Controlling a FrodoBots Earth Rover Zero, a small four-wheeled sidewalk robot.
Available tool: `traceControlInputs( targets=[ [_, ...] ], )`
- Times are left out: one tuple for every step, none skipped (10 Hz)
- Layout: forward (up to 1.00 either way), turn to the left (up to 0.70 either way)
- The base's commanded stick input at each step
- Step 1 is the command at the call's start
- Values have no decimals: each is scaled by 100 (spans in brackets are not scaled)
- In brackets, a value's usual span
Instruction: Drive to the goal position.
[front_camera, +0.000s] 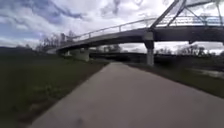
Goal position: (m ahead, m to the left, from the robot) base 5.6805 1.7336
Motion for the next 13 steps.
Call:
traceControlInputs(
  targets=[
    [100,0],
    [100,0],
    [100,0],
    [100,0],
    [100,0],
    [100,0],
    [100,0],
    [100,0],
    [100,0],
    [100,0],
    [100,0],
    [100,0],
    [100,0]
  ],
)
